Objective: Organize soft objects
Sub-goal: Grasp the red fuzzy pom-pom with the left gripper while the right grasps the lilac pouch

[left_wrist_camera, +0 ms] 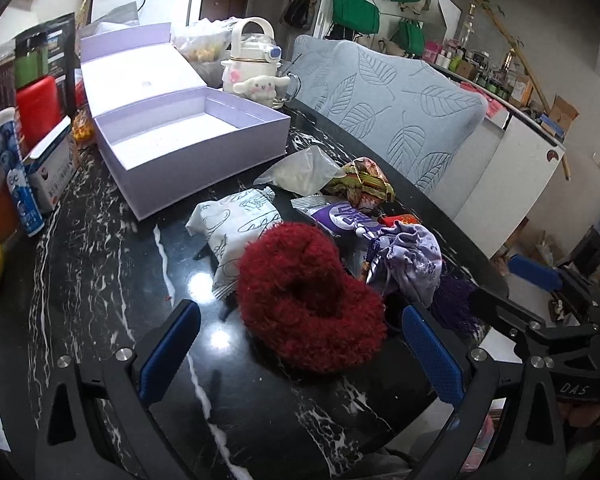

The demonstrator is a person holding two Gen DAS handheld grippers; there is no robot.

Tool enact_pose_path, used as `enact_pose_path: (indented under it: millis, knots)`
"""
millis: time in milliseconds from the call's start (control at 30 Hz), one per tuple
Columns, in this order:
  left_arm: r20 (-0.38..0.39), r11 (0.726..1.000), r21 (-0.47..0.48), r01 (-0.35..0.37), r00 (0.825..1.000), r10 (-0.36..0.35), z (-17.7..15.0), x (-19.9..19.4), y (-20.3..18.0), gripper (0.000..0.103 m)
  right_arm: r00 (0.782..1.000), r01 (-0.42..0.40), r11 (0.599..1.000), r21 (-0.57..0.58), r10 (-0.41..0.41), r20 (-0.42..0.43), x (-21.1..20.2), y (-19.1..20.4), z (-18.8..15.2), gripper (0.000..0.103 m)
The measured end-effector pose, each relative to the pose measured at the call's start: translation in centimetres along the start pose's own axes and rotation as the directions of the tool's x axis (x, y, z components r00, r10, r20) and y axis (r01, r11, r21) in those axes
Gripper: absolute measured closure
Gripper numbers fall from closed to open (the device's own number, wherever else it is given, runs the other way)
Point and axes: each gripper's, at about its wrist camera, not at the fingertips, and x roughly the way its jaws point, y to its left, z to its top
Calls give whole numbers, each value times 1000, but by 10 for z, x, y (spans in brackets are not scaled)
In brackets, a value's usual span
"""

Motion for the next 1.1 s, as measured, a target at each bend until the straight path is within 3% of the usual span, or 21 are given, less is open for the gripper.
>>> enact_pose_path:
  millis: [100,167,367,433,567,667,767,1100]
  knots:
    - [-3,1000,-8,13,1000,-13,2,6,0,1,1000,-20,1000,2,20,-9,4,-2,-4,13]
    - [-18,999,-28,30,999,-31,4,12,2,12,1000,-29,1000,1,29,-8,5,-3,-4,13]
    - [-31,997,-72,14,999,-16,12,30,10,26,997,-82,997,-4,82,12,13,2,3,18]
    - [-54,995,-91,43,997,-48,11,37,14,32,994,-109,994,-5,109,10,18,5,5,18]
    - [-86,985,-141,101,990,-114,9,48,21,34,991,-136,990,-35,137,6,29,14,11,21]
    - [-72,985,-137,106,991,-117,8,50,23,49,993,-112,992,-59,113,23,37,19,16,30]
    - [-60,986,-119,117,990,-125,7,49,22,60,989,-145,988,-54,145,-8,47,21,17,40]
    - [-51,988,-100,120,991,-126,9,32,23,66,977,-212,976,-55,213,4,44,20,17,58]
